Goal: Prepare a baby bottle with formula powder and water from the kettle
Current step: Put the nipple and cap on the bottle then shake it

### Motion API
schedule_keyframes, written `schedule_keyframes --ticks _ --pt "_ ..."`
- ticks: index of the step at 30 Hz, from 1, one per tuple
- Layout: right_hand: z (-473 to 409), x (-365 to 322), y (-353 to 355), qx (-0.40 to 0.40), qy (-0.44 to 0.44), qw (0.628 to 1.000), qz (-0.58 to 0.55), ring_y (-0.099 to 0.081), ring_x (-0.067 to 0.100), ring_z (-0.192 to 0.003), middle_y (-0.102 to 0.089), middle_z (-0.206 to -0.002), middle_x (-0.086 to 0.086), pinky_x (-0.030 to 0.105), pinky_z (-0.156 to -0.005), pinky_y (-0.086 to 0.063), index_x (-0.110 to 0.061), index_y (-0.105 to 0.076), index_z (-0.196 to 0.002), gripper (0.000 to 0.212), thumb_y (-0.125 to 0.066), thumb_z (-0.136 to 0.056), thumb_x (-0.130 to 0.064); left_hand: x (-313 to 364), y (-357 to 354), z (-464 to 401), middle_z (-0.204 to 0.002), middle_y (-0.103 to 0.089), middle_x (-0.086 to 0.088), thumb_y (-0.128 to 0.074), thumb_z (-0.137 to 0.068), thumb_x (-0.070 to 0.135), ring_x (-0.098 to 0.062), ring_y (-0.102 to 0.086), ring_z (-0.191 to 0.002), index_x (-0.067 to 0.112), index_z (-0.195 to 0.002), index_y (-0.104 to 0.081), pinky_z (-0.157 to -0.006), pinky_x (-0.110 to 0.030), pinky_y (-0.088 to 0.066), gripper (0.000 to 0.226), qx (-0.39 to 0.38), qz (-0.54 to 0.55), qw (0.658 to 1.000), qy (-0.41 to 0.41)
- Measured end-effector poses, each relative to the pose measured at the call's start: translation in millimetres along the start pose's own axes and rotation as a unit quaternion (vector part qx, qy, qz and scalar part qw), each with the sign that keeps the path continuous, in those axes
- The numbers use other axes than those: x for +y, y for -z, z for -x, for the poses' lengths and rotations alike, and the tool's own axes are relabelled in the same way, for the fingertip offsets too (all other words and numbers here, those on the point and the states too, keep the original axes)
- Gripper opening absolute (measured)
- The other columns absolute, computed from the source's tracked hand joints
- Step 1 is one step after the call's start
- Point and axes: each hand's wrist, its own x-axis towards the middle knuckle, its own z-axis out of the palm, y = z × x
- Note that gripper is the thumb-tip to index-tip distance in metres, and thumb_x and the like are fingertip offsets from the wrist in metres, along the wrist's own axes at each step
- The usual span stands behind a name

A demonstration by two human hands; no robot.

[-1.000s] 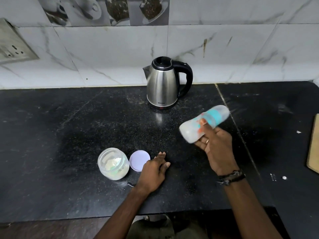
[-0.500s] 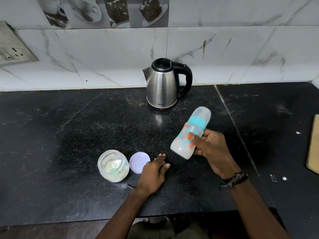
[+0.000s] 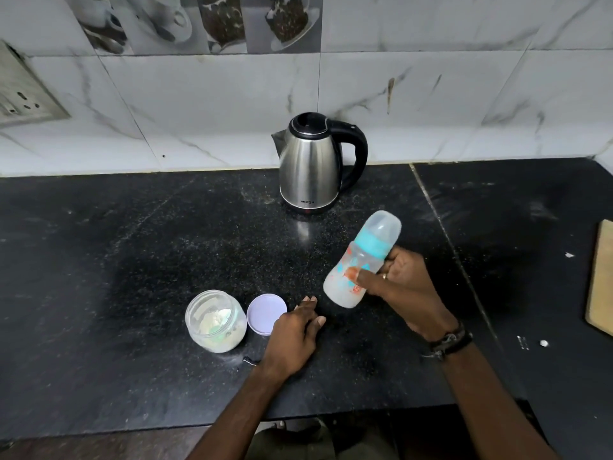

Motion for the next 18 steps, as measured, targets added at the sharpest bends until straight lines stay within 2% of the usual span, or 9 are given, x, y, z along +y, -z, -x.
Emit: schedule_keyframes --ticks 3,5,7,9,11,13,15,17,18 --pt "1 -2 -2 0.014 0.002 0.995 -0.102 -0.072 0.027 -0.103 -0.076 -0.105 0.009 0.043 -0.086 -0.059 -0.010 -0.068 -0.106 0.035 -0.081 -0.074 -0.015 0 0 -1 -0.147 -0.055 -0.006 -0.060 -0.101 0.025 -0.017 -0.046 -0.142 0.006 -0.102 -0.072 -0.111 -0.028 -0.042 0.023 0.003 -0.002 1.000 0.006" --pt "-3 0 0 0.027 0.021 0.999 -0.039 -0.073 0.022 -0.099 -0.077 -0.102 0.007 0.041 -0.086 -0.060 -0.012 -0.069 -0.105 0.035 -0.083 -0.072 -0.009 0 -1 0 -0.147 -0.056 -0.006 -0.060 -0.101 0.025 -0.017 -0.046 -0.142 0.005 -0.105 -0.071 -0.111 -0.027 -0.040 0.024 0.003 -0.005 1.000 0.007" --pt "-2 0 0 0.002 0.008 1.000 0.010 -0.075 0.018 -0.089 -0.078 -0.094 0.005 0.035 -0.079 -0.063 -0.011 -0.069 -0.102 0.034 -0.082 -0.072 0.000 -1 -1 0 -0.143 -0.060 -0.007 -0.060 -0.100 0.026 -0.018 -0.049 -0.140 0.004 -0.107 -0.071 -0.107 -0.028 -0.044 0.025 0.005 -0.007 1.000 0.000" --pt "2 3 3 -0.016 0.006 0.999 -0.029 -0.075 0.019 -0.088 -0.078 -0.094 0.008 0.031 -0.073 -0.061 -0.007 -0.068 -0.102 0.032 -0.079 -0.071 -0.005 -2 -2 -1 -0.142 -0.061 -0.006 -0.060 -0.100 0.026 -0.019 -0.051 -0.139 0.006 -0.104 -0.071 -0.103 -0.029 -0.047 0.023 0.004 -0.005 1.000 0.000" --pt "2 0 3 0.005 0.010 0.997 -0.082 -0.073 0.024 -0.097 -0.076 -0.103 0.012 0.037 -0.078 -0.061 -0.007 -0.067 -0.106 0.035 -0.077 -0.073 -0.011 -2 -2 -1 -0.145 -0.058 -0.006 -0.060 -0.100 0.026 -0.017 -0.048 -0.141 0.006 -0.106 -0.072 -0.108 -0.028 -0.044 0.023 0.003 -0.005 1.000 0.007" --pt "-2 5 7 0.023 0.028 0.999 -0.025 -0.074 0.023 -0.096 -0.076 -0.106 0.013 0.034 -0.080 -0.061 -0.009 -0.068 -0.108 0.036 -0.081 -0.074 -0.006 -2 -3 -1 -0.146 -0.057 -0.006 -0.060 -0.101 0.026 -0.016 -0.046 -0.142 0.005 -0.110 -0.071 -0.111 -0.027 -0.041 0.025 0.004 -0.010 1.000 0.006" --pt "-1 6 6 0.000 0.013 1.000 0.023 -0.075 0.021 -0.090 -0.077 -0.099 0.011 0.028 -0.075 -0.060 -0.006 -0.068 -0.106 0.038 -0.083 -0.071 0.000 -2 -2 -1 -0.143 -0.060 -0.008 -0.060 -0.100 0.025 -0.018 -0.048 -0.141 0.005 -0.110 -0.071 -0.107 -0.028 -0.043 0.025 0.004 -0.009 1.000 0.002" --pt "4 10 7 -0.013 0.018 1.000 0.005 -0.075 0.021 -0.090 -0.078 -0.097 0.008 0.030 -0.075 -0.060 -0.007 -0.069 -0.103 0.037 -0.082 -0.069 -0.005 -2 -2 -1 -0.139 -0.064 -0.010 -0.060 -0.100 0.025 -0.021 -0.052 -0.137 0.005 -0.106 -0.071 -0.101 -0.029 -0.046 0.023 0.007 -0.009 1.000 0.002" --pt "6 9 6 -0.001 0.024 1.000 -0.013 -0.075 0.021 -0.091 -0.078 -0.097 0.007 0.032 -0.077 -0.061 -0.009 -0.070 -0.102 0.036 -0.081 -0.068 -0.010 -2 -2 -1 -0.140 -0.062 -0.010 -0.060 -0.100 0.025 -0.020 -0.051 -0.138 0.005 -0.108 -0.071 -0.103 -0.029 -0.046 0.024 0.007 -0.009 1.000 0.004"
